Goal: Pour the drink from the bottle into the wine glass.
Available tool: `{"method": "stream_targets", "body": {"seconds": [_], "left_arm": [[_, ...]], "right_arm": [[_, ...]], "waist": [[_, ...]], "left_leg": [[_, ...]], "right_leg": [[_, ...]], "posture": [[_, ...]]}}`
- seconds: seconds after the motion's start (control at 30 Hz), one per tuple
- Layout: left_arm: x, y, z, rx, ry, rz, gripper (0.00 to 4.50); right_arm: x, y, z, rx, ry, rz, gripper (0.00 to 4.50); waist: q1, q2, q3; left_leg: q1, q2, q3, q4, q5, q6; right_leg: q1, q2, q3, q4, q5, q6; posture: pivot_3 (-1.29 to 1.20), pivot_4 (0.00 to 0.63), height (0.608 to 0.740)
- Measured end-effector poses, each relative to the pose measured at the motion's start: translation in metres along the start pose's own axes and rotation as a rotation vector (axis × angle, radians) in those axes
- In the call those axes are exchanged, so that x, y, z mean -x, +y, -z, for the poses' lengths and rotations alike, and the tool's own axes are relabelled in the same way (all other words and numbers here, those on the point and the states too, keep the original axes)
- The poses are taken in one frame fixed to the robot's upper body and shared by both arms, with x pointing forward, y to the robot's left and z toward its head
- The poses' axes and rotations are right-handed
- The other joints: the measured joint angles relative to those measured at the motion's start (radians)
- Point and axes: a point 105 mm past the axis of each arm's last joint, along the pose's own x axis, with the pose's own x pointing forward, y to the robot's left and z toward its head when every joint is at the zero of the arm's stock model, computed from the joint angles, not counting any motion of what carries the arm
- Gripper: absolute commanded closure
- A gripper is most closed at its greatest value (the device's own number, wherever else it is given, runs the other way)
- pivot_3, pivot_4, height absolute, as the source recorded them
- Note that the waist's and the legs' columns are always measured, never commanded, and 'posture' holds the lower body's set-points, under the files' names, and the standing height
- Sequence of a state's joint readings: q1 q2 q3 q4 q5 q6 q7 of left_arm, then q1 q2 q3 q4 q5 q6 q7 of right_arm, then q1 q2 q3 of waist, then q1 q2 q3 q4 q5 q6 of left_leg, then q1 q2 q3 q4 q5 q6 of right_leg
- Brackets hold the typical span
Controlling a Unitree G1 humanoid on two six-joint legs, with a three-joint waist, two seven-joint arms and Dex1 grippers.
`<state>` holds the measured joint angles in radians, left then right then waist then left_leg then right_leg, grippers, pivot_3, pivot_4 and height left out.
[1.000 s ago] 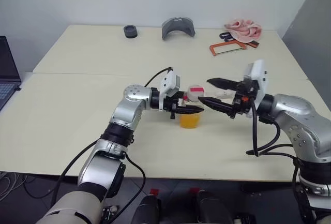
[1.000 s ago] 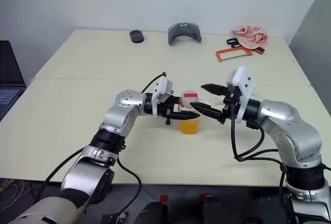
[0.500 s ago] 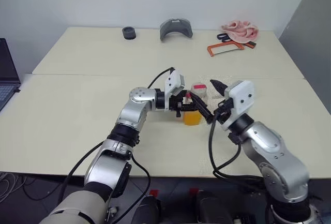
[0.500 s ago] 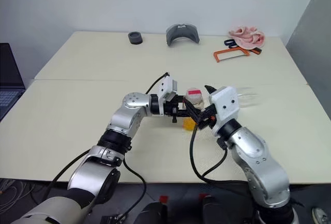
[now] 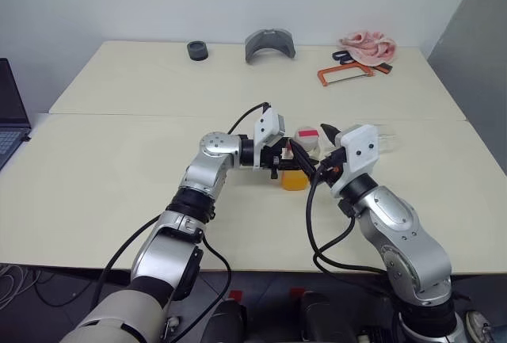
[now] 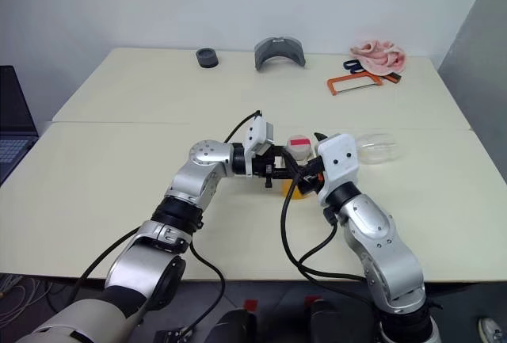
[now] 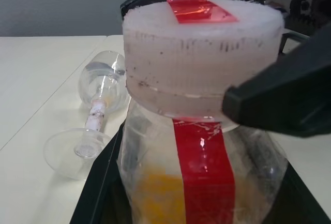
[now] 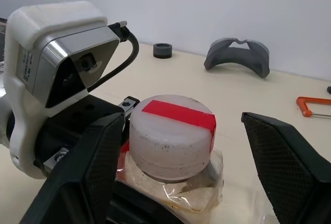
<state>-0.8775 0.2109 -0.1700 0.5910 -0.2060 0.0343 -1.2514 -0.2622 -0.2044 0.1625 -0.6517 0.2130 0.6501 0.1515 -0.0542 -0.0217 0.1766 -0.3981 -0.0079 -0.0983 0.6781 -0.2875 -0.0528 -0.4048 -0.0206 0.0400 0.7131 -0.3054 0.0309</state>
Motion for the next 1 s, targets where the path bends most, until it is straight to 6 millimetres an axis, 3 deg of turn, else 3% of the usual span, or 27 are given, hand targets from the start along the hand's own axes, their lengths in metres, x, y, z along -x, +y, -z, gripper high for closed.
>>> {"method": "stream_targets", "body": {"seconds": [0.1, 0.17, 0.33, 0.57, 0.8, 0.93, 1.0], "left_arm": [[0.000, 0.000, 0.001, -0.006, 0.007, 0.001, 2.71], [0.000, 0.000, 0.001, -0.008, 0.007, 0.002, 2.71], [0.000, 0.000, 0.001, -0.010, 0.008, 0.001, 2.71], [0.003, 0.000, 0.000, -0.018, 0.012, 0.006, 2.71], [0.015, -0.014, -0.002, -0.042, 0.047, 0.171, 2.71], [0.013, -0.012, -0.012, -0.056, 0.043, 0.196, 2.71], [0.013, -0.012, -0.010, -0.048, 0.043, 0.192, 2.72]], "right_arm": [[-0.001, 0.000, 0.000, -0.014, 0.001, 0.002, 0.66], [-0.002, -0.001, 0.000, -0.020, 0.003, 0.005, 1.03], [-0.004, 0.004, 0.000, -0.027, 0.002, -0.027, 2.61], [-0.005, 0.007, 0.000, -0.017, -0.013, -0.077, 2.62], [0.000, 0.001, -0.009, 0.163, 0.060, -0.638, 2.62], [-0.003, -0.007, -0.018, 0.122, 0.084, -0.718, 2.62], [-0.003, -0.008, -0.016, 0.112, 0.087, -0.711, 1.89]], "waist": [[0.000, 0.000, 0.000], [0.000, 0.000, 0.000], [-0.002, 0.000, 0.000], [-0.002, 0.000, 0.000], [-0.003, 0.000, 0.001], [-0.002, 0.000, 0.001], [-0.002, 0.000, 0.001]], "left_leg": [[0.000, 0.000, 0.000, 0.000, 0.000, 0.000], [0.000, 0.000, 0.000, 0.000, 0.000, 0.000], [0.000, 0.000, 0.000, 0.000, 0.000, 0.000], [0.000, 0.000, 0.000, 0.000, 0.000, 0.000], [0.000, -0.001, 0.002, 0.000, 0.000, 0.001], [0.000, 0.000, 0.000, -0.001, 0.000, 0.001], [-0.001, 0.000, 0.000, -0.001, 0.000, 0.001]], "right_leg": [[0.000, 0.000, 0.000, 0.000, 0.000, 0.000], [0.000, 0.000, 0.000, 0.000, 0.000, 0.000], [0.000, 0.000, 0.000, 0.000, 0.000, 0.000], [0.000, 0.000, 0.000, 0.000, 0.000, 0.000], [0.001, 0.002, 0.000, -0.001, 0.000, 0.000], [0.001, 0.001, -0.001, -0.001, 0.000, 0.000], [0.000, 0.001, -0.001, -0.001, 0.000, 0.000]], "posture": [[0.00, 0.150, 0.740], [0.00, 0.150, 0.740], [0.00, 0.150, 0.740], [0.00, 0.150, 0.740], [0.00, 0.150, 0.740], [0.00, 0.150, 0.740], [0.00, 0.150, 0.740]]}}
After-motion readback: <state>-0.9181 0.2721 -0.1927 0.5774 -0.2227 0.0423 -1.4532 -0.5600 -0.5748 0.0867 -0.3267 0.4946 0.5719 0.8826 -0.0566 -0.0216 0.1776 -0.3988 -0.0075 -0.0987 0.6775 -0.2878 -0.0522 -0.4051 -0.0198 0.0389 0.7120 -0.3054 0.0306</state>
